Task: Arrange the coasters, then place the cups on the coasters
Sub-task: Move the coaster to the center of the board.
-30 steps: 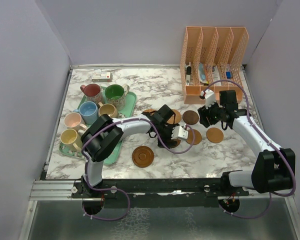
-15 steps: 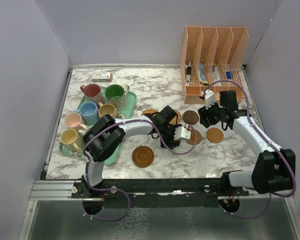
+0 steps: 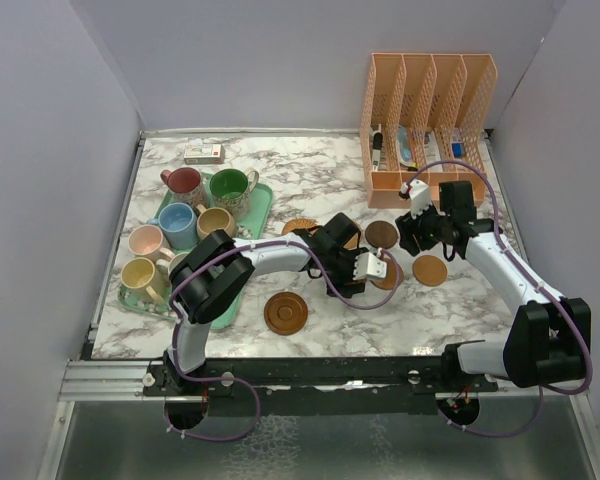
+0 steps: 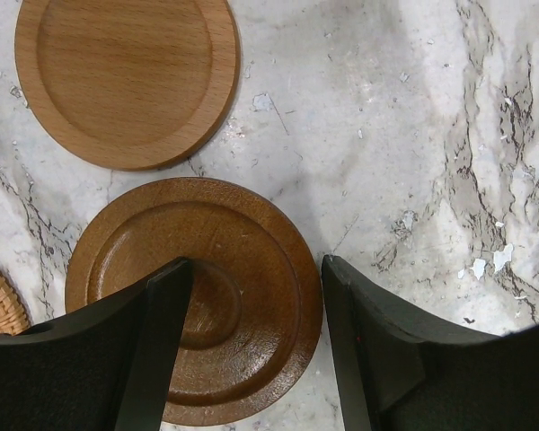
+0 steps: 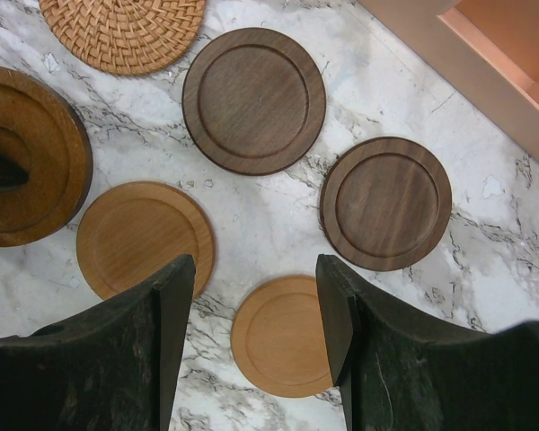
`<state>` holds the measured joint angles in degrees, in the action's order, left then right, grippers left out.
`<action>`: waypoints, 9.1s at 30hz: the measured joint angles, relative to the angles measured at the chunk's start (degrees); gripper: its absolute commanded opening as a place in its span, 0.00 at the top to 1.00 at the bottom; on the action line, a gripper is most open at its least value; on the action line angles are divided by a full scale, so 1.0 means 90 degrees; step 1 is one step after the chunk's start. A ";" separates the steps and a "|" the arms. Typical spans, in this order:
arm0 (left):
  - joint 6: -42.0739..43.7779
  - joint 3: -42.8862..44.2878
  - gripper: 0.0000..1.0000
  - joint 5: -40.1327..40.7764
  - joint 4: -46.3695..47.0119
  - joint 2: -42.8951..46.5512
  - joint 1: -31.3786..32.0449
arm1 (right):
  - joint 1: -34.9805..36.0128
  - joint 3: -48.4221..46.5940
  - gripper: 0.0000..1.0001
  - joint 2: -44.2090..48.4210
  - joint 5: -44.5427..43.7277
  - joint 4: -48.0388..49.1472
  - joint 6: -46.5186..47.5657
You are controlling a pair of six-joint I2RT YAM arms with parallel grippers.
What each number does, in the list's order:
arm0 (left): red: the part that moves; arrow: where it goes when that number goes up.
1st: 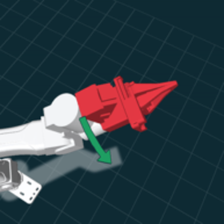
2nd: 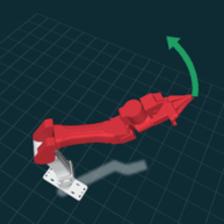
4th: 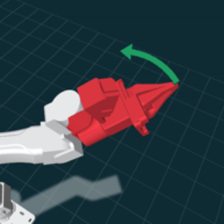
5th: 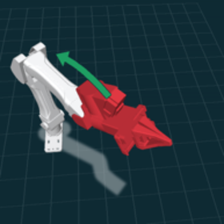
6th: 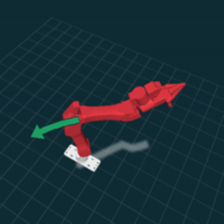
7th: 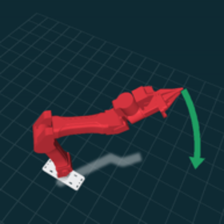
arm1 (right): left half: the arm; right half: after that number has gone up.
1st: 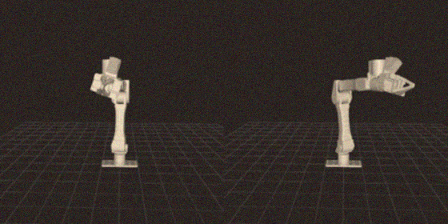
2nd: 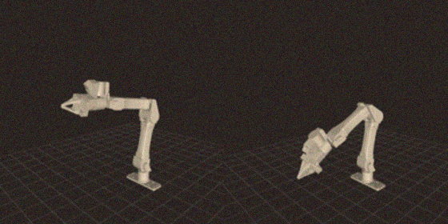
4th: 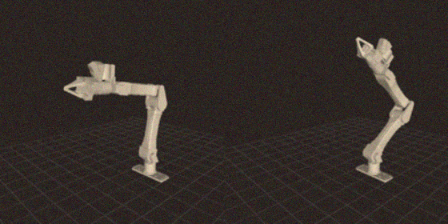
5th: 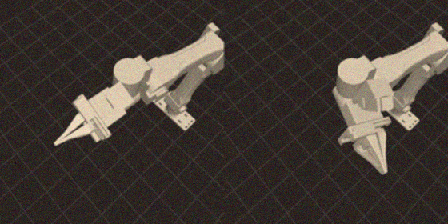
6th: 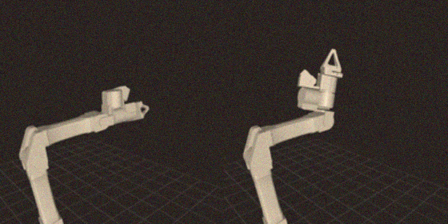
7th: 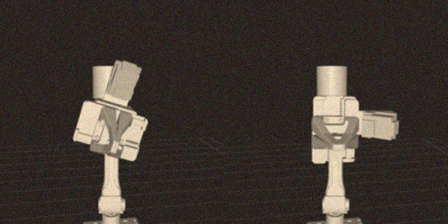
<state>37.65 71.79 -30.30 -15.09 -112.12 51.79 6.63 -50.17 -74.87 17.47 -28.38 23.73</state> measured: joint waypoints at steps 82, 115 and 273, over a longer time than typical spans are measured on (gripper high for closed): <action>0.0364 -0.0291 0.20 0.0160 -0.0238 0.1013 -0.0058 | 0.0000 0.0000 0.43 -0.0015 0.0000 -0.0036 0.0010; 0.2035 -0.2744 0.06 0.1022 -0.1472 0.3361 -0.0872 | 0.0000 0.0073 0.23 0.0017 -0.0175 -0.0019 0.0063; 0.0478 -0.2324 0.14 0.1205 0.0561 0.2137 -0.1241 | 0.0000 0.0119 0.23 0.0019 -0.0197 -0.0024 0.0211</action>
<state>41.95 50.87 -19.46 -10.04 -92.88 40.62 6.63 -49.10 -74.70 15.70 -28.60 25.63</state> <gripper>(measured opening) 0.860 0.765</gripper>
